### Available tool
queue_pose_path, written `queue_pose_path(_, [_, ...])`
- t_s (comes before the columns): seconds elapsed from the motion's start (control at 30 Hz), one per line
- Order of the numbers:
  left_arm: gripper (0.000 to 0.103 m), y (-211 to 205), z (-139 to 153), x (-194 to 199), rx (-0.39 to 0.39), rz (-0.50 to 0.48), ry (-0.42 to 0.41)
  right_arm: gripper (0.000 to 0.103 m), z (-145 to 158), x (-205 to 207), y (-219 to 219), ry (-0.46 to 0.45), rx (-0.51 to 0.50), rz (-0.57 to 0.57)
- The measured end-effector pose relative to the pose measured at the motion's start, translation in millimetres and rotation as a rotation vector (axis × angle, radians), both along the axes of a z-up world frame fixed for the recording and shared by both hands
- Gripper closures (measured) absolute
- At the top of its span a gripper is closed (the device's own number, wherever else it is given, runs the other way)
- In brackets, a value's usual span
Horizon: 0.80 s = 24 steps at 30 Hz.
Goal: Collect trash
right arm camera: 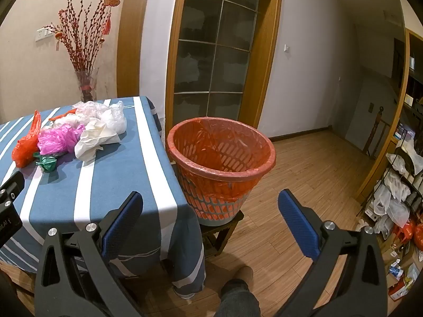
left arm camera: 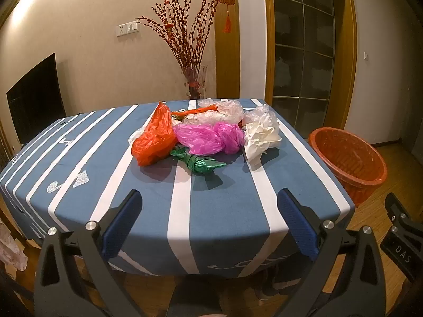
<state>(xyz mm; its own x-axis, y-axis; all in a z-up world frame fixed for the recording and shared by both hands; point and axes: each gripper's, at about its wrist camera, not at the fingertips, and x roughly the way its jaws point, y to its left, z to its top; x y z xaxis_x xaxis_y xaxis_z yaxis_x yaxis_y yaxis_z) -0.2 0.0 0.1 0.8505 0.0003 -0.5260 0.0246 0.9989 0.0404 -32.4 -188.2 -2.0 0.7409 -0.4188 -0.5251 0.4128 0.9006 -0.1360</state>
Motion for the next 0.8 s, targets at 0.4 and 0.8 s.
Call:
queue_pose_path(0.4, [0.004, -0.1, -0.1, 0.1, -0.001, -0.001, 0.004, 0.002, 0.3, 0.0, -0.2, -0.001, 0.0, 0.0])
queue_pose_path(0.8, [0.004, 0.1, -0.1, 0.1, -0.001, 0.001, 0.004, 0.002, 0.6, 0.1, -0.3, -0.001, 0.0, 0.0])
